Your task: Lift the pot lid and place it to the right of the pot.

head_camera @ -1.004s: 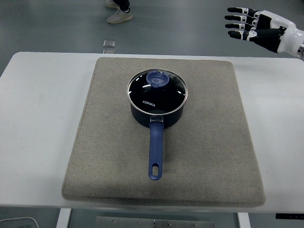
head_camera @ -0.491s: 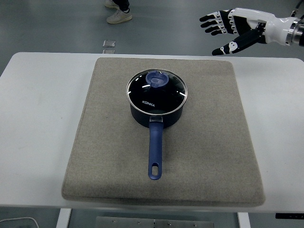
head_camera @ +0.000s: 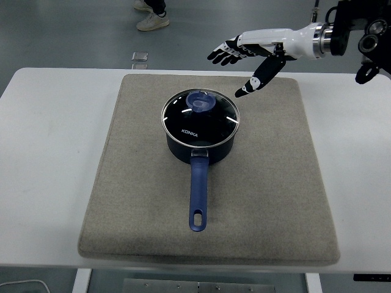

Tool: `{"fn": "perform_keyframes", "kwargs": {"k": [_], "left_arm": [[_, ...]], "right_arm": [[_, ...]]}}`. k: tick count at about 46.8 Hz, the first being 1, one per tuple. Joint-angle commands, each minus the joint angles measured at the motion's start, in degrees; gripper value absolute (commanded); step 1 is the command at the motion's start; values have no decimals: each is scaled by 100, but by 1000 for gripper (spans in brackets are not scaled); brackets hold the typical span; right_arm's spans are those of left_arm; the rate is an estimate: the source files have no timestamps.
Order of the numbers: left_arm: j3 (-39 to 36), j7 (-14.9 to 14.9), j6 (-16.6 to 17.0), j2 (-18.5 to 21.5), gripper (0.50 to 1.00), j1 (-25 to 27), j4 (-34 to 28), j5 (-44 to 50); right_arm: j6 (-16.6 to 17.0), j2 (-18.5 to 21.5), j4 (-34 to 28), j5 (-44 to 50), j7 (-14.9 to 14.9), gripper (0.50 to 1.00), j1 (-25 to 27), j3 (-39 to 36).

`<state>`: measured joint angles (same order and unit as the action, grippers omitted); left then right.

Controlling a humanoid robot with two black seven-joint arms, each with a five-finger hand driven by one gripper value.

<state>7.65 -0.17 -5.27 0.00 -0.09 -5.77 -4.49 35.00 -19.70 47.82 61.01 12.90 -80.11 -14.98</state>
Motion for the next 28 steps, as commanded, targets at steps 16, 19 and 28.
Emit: {"fn": "perform_keyframes", "kwargs": {"k": [16,19,28], "left_arm": [[0,0,0,0,1000,1,6,0],[0,0,0,0,1000,1,-3,0],[0,0,0,0,1000,1,-3,0]], "right_arm": [[0,414,0,429,1,903,-119,259],[-54,537,0,464,1,903,-119,285],[-353,739,0,657,1,901,-119,452]]}}
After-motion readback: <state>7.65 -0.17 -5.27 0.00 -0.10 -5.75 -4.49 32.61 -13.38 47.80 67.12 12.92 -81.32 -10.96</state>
